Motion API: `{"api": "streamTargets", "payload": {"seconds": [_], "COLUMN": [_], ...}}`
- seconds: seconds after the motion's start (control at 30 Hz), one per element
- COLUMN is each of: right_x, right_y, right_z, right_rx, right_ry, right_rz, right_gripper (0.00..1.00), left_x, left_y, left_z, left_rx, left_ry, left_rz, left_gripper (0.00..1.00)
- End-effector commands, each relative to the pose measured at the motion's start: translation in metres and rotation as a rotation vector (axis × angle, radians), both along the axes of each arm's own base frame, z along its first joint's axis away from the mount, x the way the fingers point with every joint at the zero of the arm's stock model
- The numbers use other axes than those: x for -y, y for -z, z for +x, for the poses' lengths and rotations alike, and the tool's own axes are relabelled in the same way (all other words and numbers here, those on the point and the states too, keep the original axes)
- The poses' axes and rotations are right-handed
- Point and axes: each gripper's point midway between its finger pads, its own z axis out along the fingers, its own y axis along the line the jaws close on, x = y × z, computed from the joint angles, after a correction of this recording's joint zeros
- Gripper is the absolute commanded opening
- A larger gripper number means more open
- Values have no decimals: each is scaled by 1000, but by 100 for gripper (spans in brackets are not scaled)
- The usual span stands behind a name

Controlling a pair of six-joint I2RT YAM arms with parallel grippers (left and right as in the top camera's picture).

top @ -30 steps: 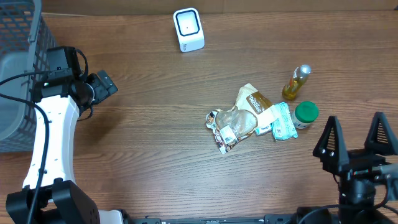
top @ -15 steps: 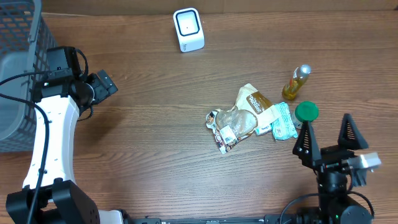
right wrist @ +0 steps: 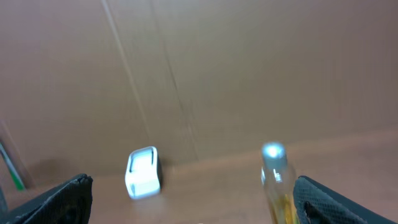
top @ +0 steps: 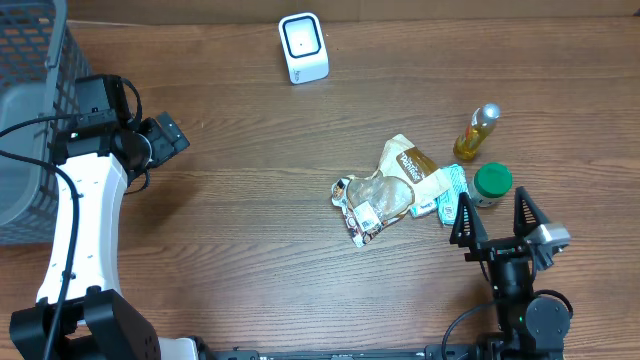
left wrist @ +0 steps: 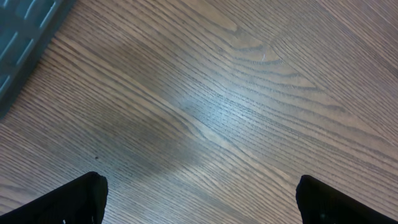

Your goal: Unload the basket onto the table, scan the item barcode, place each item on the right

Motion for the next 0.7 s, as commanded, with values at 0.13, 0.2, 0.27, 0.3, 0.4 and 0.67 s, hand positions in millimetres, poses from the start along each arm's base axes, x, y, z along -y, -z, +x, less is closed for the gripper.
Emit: {"api": "streamTargets", "payload": {"seconds": [0.13, 0.2, 0.27, 0.3, 0.4, 0.67], "right_x": [-1, -1, 0, -1, -1, -3], "right_y": [51, 50, 50, 50, 50, 50], "right_z": [4, 4, 4, 4, 4, 3], "right_rx": [-199, -194, -194, -193, -193, -184], "right_ry": [-1, 0, 0, 0, -1, -6], "right_rz": [-3, -2, -2, -2, -2, -78], "right_gripper": [100, 100, 100, 100, 100, 100], "left_x": [1, 1, 1, 1, 1, 1], "left_y": [-11, -11, -11, -11, -11, -11], "left_z": [1, 1, 1, 1, 1, 1], "left_rx": [30, 30, 30, 30, 30, 30], "left_ry": [17, 17, 17, 17, 17, 17], "left_rz": [10, 10, 10, 10, 10, 10], "left_gripper": [100, 100, 100, 99, 100, 100]}}
